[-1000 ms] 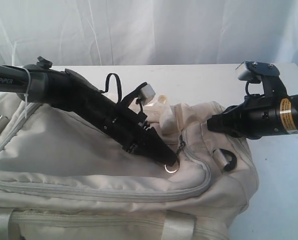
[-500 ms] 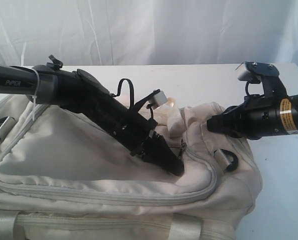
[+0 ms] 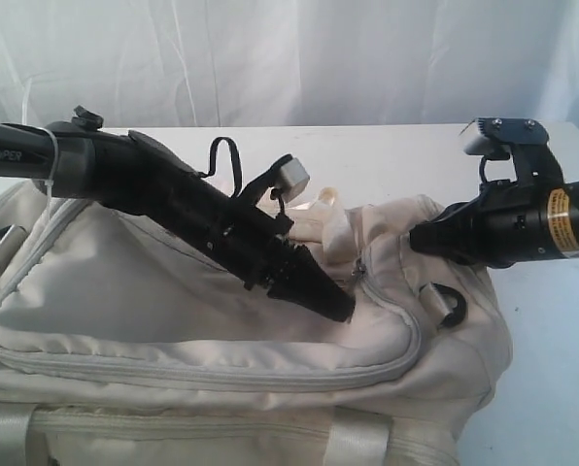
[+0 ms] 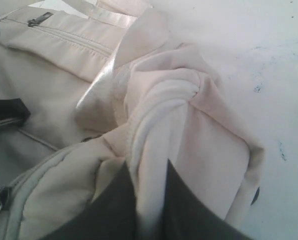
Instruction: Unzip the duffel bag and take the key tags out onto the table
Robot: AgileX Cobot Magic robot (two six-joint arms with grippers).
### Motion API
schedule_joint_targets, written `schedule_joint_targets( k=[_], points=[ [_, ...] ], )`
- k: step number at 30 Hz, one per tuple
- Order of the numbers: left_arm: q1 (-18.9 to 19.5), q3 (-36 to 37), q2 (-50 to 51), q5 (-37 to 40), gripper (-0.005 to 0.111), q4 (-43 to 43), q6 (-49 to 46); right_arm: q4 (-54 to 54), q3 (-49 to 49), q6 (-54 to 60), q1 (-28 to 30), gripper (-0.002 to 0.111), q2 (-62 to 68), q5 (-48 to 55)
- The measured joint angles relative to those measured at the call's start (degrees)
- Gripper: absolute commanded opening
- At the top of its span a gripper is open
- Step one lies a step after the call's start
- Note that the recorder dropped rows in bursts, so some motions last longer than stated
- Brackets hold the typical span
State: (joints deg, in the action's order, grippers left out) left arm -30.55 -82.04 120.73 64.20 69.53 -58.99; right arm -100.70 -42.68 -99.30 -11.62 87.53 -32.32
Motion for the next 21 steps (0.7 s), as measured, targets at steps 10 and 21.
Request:
schedule_joint_targets(
  k=[10,21],
  points=[
    [-1.09,0.38,-5.50,-0.23,0.000,4.98,8.49,0.62,-0.23,0.11,-0.35,0.000,-0.57,2.31],
    [-6.94,0.38,-8.82,0.14,0.000,6.63,14.56,2.23,-6.79,0.78,-0.45,0.000,-0.24,7.93]
  ],
)
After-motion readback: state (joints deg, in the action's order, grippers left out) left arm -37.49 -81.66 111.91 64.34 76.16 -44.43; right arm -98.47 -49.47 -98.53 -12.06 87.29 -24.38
